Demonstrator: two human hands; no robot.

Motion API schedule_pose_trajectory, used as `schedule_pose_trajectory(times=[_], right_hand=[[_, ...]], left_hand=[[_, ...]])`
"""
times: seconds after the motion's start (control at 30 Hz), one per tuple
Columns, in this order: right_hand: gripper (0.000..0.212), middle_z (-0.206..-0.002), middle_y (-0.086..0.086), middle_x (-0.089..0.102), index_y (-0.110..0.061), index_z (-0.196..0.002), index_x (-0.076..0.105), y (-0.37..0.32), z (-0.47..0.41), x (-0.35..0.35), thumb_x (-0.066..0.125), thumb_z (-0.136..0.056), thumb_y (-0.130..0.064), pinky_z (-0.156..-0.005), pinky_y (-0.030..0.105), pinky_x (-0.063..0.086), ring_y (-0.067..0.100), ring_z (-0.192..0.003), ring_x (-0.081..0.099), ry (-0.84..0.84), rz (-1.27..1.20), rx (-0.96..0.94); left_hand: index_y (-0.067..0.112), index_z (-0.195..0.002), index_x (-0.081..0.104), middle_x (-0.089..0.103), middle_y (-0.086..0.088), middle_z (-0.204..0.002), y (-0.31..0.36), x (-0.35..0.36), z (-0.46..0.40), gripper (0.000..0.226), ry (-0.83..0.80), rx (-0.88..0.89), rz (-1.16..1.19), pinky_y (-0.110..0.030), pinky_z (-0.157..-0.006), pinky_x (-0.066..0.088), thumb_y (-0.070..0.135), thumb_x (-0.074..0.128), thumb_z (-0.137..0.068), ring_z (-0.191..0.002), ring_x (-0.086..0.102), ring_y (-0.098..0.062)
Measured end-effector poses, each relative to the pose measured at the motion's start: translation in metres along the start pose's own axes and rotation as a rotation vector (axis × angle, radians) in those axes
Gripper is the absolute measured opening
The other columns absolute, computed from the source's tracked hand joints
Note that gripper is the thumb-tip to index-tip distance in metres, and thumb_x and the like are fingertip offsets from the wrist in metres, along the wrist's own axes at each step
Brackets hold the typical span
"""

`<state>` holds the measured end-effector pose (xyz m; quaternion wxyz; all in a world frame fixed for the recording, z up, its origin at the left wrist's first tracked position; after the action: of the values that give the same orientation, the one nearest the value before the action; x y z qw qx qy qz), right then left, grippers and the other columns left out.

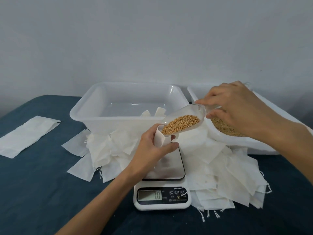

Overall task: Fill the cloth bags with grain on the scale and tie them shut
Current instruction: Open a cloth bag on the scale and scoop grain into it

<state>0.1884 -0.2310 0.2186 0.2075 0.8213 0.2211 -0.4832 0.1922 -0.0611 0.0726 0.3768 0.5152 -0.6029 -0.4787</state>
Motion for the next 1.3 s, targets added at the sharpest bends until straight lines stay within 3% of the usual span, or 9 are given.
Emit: schedule_pose_trajectory(times=[0.23,0.4,0.5,0.6,0.83,1.0,1.3], right_hand=[[0.042,-0.096,-0.001,0.069,-0.026,-0.117,0.074,-0.0026,0.0004,-0.0014,0.083,-0.079,-0.013,-0.086,0.050,0.043,0.029,-0.088,0.061,0.016,0.019,-0.026],[0.042,-0.097,-0.001,0.069,-0.026,-0.117,0.075,-0.0021,0.0003,-0.0010,0.084,-0.079,-0.011,-0.087,0.050,0.042,0.027,-0.088,0.060,0.023,0.023,-0.022],[0.041,-0.098,-0.001,0.070,-0.024,-0.116,0.075,-0.0008,0.0001,-0.0017,0.084,-0.078,-0.012,-0.090,0.048,0.040,0.028,-0.089,0.061,0.026,0.014,-0.006],[0.040,-0.099,0.002,0.071,-0.022,-0.115,0.076,-0.0022,0.0000,-0.0022,0.084,-0.078,-0.012,-0.090,0.050,0.040,0.030,-0.091,0.061,0.028,0.026,-0.009],[0.038,-0.102,0.005,0.071,-0.020,-0.115,0.076,-0.0045,-0.0005,-0.0037,0.083,-0.079,-0.011,-0.092,0.051,0.040,0.033,-0.094,0.062,0.029,0.025,-0.006],[0.038,-0.101,0.004,0.071,-0.021,-0.115,0.076,-0.0044,-0.0001,-0.0037,0.082,-0.079,-0.011,-0.091,0.052,0.040,0.032,-0.093,0.061,0.036,0.026,-0.011],[0.039,-0.099,0.001,0.070,-0.022,-0.116,0.075,-0.0054,0.0009,-0.0029,0.083,-0.079,-0.010,-0.089,0.049,0.039,0.030,-0.091,0.061,0.053,0.044,-0.029]], left_hand=[[0.010,-0.119,0.067,0.073,-0.010,-0.105,0.0031,0.0010,-0.0002,0.039,0.008,0.005,0.041,-0.045,-0.102,0.050,0.009,0.083,-0.083,-0.109,0.066,-0.032],[0.008,-0.119,0.067,0.074,-0.007,-0.102,0.0024,0.0004,0.0006,0.037,0.011,-0.015,0.032,-0.038,-0.097,0.051,0.001,0.081,-0.086,-0.101,0.068,-0.021],[0.008,-0.120,0.068,0.075,-0.008,-0.106,0.0021,-0.0003,0.0009,0.038,0.021,-0.025,0.041,-0.045,-0.102,0.052,0.000,0.081,-0.085,-0.106,0.069,-0.027],[0.007,-0.117,0.070,0.074,-0.010,-0.104,0.0015,-0.0015,0.0011,0.035,0.034,-0.030,0.045,-0.050,-0.104,0.050,0.002,0.082,-0.084,-0.102,0.068,-0.024],[0.006,-0.120,0.068,0.074,-0.005,-0.101,0.0016,0.0007,0.0016,0.046,0.028,-0.050,0.081,-0.048,-0.101,0.053,0.014,0.082,-0.077,-0.098,0.067,-0.019],[0.006,-0.121,0.068,0.074,-0.006,-0.102,-0.0014,0.0003,0.0007,0.041,0.020,-0.057,0.092,-0.052,-0.103,0.052,0.004,0.083,-0.083,-0.099,0.068,-0.019],[0.008,-0.115,0.069,0.074,-0.001,-0.097,-0.0046,-0.0005,0.0002,0.034,0.016,-0.066,0.086,-0.032,-0.086,0.052,0.001,0.082,-0.085,-0.091,0.067,-0.015]])
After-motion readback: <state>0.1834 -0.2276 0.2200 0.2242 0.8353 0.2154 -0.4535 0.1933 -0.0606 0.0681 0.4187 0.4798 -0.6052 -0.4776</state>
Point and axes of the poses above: each hand's wrist, its own z-axis away from the middle knuckle, its own x-axis out of the palm, y = z × x, the point moved 10 cm from there along -z, towards the middle knuckle
